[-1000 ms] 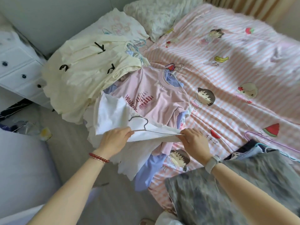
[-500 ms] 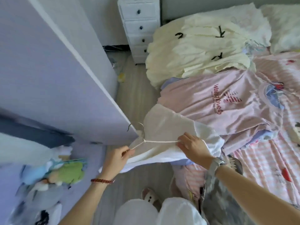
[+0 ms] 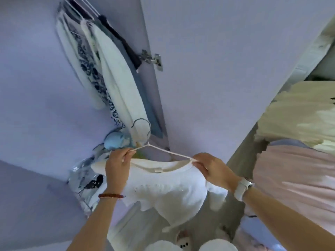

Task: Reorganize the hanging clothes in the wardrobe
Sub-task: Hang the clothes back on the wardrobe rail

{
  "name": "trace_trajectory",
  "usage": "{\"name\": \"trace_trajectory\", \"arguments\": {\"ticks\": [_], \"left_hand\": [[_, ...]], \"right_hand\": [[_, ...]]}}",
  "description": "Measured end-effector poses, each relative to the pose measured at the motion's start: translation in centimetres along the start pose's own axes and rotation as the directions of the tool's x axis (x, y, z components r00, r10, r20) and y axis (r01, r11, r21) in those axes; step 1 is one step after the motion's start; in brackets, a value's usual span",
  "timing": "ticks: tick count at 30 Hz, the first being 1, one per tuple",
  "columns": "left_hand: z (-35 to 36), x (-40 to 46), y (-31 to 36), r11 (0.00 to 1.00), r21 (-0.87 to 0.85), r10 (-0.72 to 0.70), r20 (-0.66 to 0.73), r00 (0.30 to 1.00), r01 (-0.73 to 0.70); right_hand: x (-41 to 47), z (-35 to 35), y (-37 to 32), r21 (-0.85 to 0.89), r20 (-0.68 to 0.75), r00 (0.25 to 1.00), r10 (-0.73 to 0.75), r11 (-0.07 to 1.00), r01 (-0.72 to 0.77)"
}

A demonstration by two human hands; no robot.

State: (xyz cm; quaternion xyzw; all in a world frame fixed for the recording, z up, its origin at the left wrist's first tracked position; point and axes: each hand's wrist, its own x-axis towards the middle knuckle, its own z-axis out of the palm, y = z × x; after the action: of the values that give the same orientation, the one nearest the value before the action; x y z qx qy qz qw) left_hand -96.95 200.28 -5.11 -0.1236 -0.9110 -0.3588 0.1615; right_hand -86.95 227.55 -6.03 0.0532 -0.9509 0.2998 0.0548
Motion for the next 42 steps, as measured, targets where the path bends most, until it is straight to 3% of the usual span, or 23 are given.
{"name": "trace_trajectory", "arguments": {"ticks": [6,10,15,19,21,23,28,34,42], "left_hand": [[-5.9,4.9,-2.5,0.997,0.073,-0.005,-0.265,0.964,0.026],[-9.2,8.3,-2.6,0.998,0.021,-0.044,-0.377,0.925,0.056],[-13.1,13.1,-2.4,0.97,0.222,0.022,-0.492,0.87,0.101],[-14.8,16.6,-1.0,0.927,0.283,-0.049,-0.563,0.825,0.248],[-15.2,18.1,0.6,0.916,0.331,0.013,-0.587,0.809,0.225],[-15.7,19.6,2.4,0.883,0.448,0.183,-0.603,0.776,0.14],[-17.7,24.0,6.3,0.712,0.7,0.495,-0.561,0.663,0.06],[-19.6,29.3,7.1,0.616,0.764,0.435,-0.535,0.725,0.194],[-19.7,30.6,4.8,0.474,0.839,0.511,-0.51,0.692,0.268]], "right_hand": [[8.6,-1.2,-6.3,-0.069,-0.014,0.969,-0.245,0.967,0.244],[14.6,-2.1,-9.4,0.029,0.063,0.947,-0.316,0.949,0.315],[21.7,-4.0,-12.9,0.095,0.153,0.895,-0.419,0.908,0.409],[26.0,-4.6,-14.7,0.111,-0.007,0.899,-0.439,0.893,0.437],[27.7,-4.4,-15.5,0.166,-0.066,0.909,-0.411,0.894,0.416],[29.6,-4.0,-16.3,0.246,-0.094,0.936,-0.339,0.903,0.352],[34.2,-4.1,-18.6,0.41,-0.203,0.971,-0.127,0.89,0.202],[41.0,-5.5,-22.2,0.465,-0.322,0.947,0.006,0.872,0.152],[46.8,-3.0,-22.3,0.477,-0.184,0.978,0.096,0.879,0.003]]}}
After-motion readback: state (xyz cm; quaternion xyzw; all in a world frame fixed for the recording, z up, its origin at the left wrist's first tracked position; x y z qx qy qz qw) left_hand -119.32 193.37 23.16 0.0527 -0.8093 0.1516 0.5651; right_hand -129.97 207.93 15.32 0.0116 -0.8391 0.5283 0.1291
